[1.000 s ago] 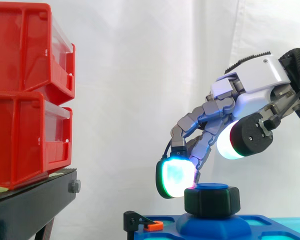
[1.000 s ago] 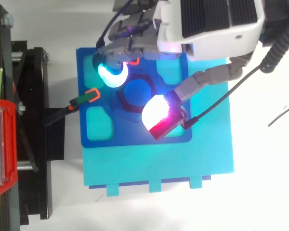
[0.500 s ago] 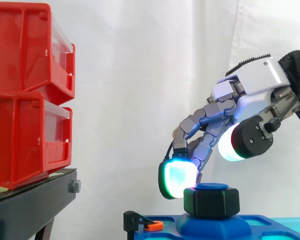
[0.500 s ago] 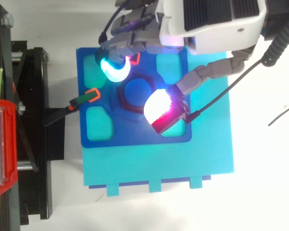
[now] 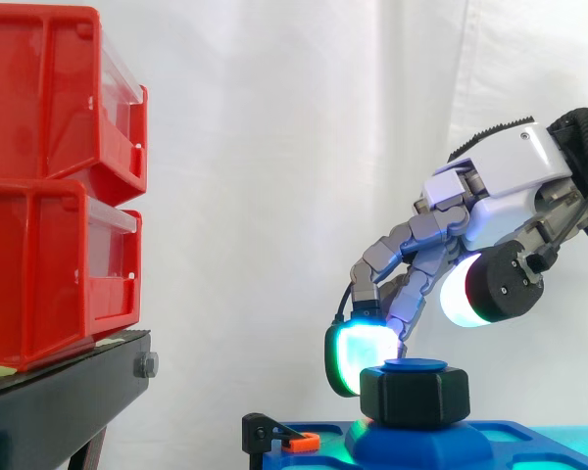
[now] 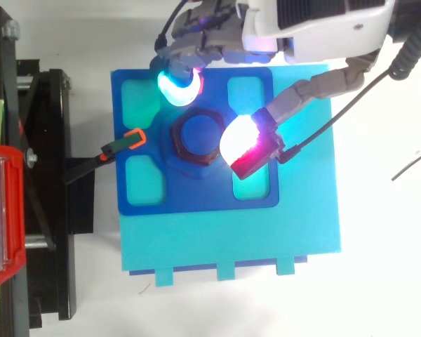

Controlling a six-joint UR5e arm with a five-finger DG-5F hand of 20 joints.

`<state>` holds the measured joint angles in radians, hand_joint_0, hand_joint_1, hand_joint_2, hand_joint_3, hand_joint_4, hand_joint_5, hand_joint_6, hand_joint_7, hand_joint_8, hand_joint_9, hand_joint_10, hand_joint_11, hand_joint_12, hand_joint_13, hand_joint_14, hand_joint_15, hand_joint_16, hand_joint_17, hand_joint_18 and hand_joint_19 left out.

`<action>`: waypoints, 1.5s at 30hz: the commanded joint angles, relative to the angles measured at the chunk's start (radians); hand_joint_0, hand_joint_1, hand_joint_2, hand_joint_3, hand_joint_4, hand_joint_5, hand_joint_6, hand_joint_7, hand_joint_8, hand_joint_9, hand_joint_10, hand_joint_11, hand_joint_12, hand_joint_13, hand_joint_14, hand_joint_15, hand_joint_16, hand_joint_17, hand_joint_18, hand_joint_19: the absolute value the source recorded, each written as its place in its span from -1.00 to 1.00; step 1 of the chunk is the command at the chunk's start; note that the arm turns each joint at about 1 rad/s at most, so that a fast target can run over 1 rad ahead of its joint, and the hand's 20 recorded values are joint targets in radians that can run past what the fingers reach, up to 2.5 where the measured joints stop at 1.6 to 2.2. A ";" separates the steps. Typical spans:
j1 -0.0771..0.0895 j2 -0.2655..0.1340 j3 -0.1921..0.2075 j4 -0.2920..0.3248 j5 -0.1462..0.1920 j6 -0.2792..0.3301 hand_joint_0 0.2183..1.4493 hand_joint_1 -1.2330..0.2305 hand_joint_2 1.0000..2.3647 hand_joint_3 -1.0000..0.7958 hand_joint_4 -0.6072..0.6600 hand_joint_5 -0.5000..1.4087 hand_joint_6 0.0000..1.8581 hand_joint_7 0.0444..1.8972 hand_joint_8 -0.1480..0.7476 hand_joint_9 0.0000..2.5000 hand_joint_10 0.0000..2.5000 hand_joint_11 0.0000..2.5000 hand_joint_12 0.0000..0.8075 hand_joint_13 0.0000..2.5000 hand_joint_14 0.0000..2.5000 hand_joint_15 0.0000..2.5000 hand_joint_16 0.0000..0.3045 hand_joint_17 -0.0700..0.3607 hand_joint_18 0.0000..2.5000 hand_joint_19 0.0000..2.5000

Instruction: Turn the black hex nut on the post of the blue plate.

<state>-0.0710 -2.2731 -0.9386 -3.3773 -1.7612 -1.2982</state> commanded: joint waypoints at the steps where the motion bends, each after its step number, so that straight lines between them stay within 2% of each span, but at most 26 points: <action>1: -0.003 0.000 0.000 -0.001 -0.004 -0.001 -0.54 0.14 -1.00 -0.44 0.32 -0.64 -0.46 -0.07 -0.08 -0.45 -0.99 -0.76 -0.15 -0.63 -1.00 -0.91 -0.64 -0.11 -0.76 -0.90; 13: 0.000 0.000 0.017 0.012 -0.003 -0.001 -0.54 0.15 -1.00 -0.44 0.32 -0.64 -0.46 -0.07 -0.08 -0.46 -0.99 -0.76 -0.15 -0.63 -1.00 -0.91 -0.64 -0.11 -0.77 -0.90; 24: 0.025 0.000 0.014 0.062 0.009 0.017 -0.55 0.15 -1.00 -0.44 0.32 -0.64 -0.46 -0.07 -0.08 -0.46 -0.99 -0.77 -0.14 -0.64 -1.00 -0.92 -0.64 -0.11 -0.78 -0.91; 26: 0.039 -0.006 0.009 0.073 0.025 0.028 -0.55 0.15 -1.00 -0.44 0.32 -0.64 -0.46 -0.07 -0.08 -0.46 -0.99 -0.77 -0.14 -0.64 -1.00 -0.91 -0.64 -0.11 -0.78 -0.91; 30: 0.053 -0.009 0.007 0.093 0.029 0.050 -0.55 0.15 -1.00 -0.44 0.32 -0.64 -0.46 -0.08 -0.08 -0.46 -0.99 -0.76 -0.14 -0.64 -1.00 -0.92 -0.64 -0.11 -0.78 -0.91; 37: 0.074 -0.009 -0.009 0.099 0.057 0.074 -0.54 0.16 -1.00 -0.44 0.31 -0.64 -0.46 -0.08 -0.08 -0.46 -0.99 -0.76 -0.14 -0.64 -1.00 -0.91 -0.64 -0.11 -0.78 -0.91; 45: 0.071 -0.009 -0.009 0.091 0.052 0.068 -0.54 0.16 -1.00 -0.44 0.32 -0.64 -0.46 -0.07 -0.08 -0.46 -0.99 -0.76 -0.14 -0.64 -1.00 -0.92 -0.64 -0.11 -0.78 -0.91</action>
<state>0.0017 -2.2826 -0.9476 -3.2820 -1.7066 -1.2271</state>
